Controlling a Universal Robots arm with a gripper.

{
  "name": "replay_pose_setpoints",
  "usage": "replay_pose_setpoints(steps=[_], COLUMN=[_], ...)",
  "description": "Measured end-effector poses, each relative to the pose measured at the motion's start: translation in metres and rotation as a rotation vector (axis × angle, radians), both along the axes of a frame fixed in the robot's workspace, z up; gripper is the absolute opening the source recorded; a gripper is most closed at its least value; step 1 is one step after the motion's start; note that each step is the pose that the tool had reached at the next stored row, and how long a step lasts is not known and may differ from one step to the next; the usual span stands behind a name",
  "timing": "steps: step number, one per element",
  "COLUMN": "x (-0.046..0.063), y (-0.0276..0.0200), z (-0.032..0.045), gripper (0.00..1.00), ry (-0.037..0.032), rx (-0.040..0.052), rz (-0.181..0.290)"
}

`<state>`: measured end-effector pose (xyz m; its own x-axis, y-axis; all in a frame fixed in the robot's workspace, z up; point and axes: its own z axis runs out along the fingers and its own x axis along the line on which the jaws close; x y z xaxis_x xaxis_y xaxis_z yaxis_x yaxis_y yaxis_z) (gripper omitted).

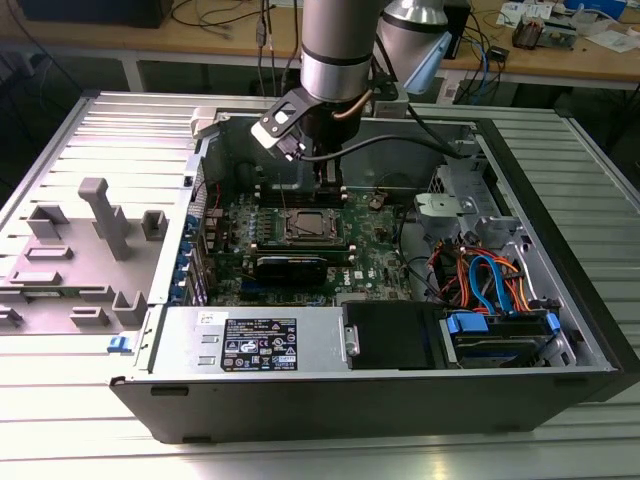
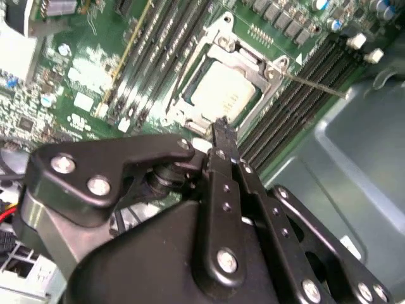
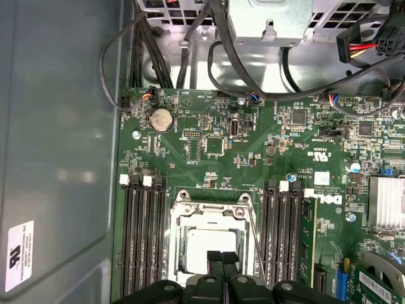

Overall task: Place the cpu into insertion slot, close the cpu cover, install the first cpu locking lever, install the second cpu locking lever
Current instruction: 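Install the first cpu locking lever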

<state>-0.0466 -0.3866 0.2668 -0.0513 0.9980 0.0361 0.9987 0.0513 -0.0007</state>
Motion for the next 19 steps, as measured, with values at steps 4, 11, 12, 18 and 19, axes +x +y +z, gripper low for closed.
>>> replay_pose_setpoints(steps=[4, 11, 12, 18, 19], x=[0.0000, 0.0000, -0.0001, 0.0000, 0.0000], y=[0.0000, 0.0000, 0.0000, 0.0000, 0.0000], z=[0.0001, 0.0002, 0.0003, 0.0003, 0.0002], gripper=[0.11, 0.11, 0.11, 0.11, 0.11], ry=[0.0000, 0.0001, 0.0001, 0.0001, 0.0001], rx=[-0.0002, -0.0002, -0.0003, -0.0002, -0.0002], rz=[0.000, 0.008, 0.013, 0.098, 0.124])
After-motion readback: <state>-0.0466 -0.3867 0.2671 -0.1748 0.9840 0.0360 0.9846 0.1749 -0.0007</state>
